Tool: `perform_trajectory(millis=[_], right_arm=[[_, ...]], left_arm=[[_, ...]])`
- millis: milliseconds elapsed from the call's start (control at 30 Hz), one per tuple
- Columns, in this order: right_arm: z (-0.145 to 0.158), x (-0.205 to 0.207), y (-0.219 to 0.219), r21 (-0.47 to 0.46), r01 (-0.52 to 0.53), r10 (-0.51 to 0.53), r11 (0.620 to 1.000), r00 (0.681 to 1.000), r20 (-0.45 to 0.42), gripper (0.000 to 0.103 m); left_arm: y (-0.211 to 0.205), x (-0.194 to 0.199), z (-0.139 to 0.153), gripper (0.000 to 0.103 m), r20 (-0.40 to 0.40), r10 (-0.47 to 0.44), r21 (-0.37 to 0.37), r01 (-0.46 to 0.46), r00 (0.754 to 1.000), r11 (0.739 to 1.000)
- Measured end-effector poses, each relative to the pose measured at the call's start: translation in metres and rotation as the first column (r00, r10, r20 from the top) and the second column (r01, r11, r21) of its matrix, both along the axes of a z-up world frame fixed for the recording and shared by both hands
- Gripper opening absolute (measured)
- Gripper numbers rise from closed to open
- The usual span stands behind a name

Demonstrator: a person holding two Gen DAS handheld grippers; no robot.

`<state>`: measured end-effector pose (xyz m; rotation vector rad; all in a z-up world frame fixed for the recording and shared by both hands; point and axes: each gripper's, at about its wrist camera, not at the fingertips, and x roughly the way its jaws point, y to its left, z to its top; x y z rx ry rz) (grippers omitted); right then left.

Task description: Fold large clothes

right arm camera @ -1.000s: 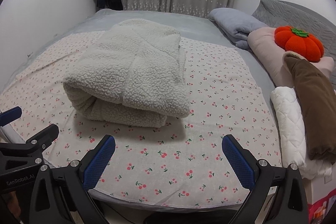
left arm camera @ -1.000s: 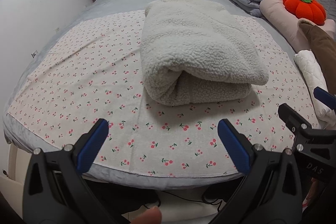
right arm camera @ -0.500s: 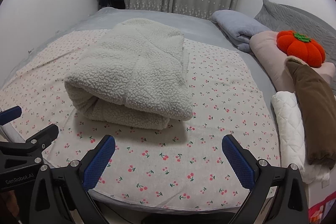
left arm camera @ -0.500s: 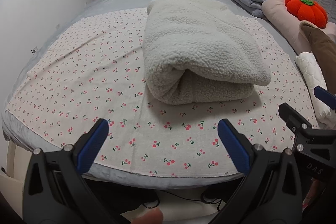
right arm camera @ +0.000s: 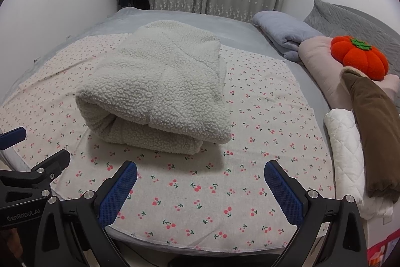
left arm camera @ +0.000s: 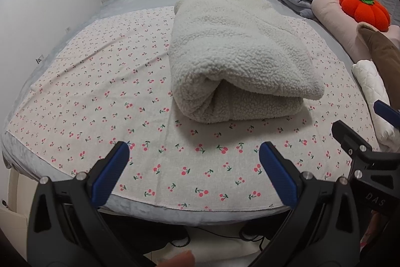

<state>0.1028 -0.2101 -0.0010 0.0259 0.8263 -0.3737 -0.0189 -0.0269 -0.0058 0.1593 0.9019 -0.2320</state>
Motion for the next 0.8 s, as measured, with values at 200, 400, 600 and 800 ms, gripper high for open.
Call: perform_trajectory(millis=[200,400,600,800], right_arm=[[-0.001,0.001,-0.001,0.004,0.004,-0.004,1.0,1.0,-0.002,0.103],[-0.004,0.003,-0.003,0.013,-0.002,0.002,1.0,1.0,-0.007,0.103],[-0.009,0.007,-0.005,0.026,0.006,-0.006,1.0,1.0,-0.011,0.103],[-0.018,0.012,-0.01,0.042,0.008,-0.007,0.999,1.0,-0.024,0.103]], left_arm=[[-0.001,0.002,-0.001,0.103,-0.014,-0.009,-0.008,0.009,1.0,1.0],[-0.004,0.005,-0.007,0.103,-0.041,-0.019,-0.016,0.018,0.999,1.0],[-0.006,0.009,-0.012,0.103,-0.06,-0.021,-0.015,0.021,0.998,1.0],[-0.01,0.015,-0.021,0.103,-0.08,-0.019,0.004,0.019,0.997,1.0]])
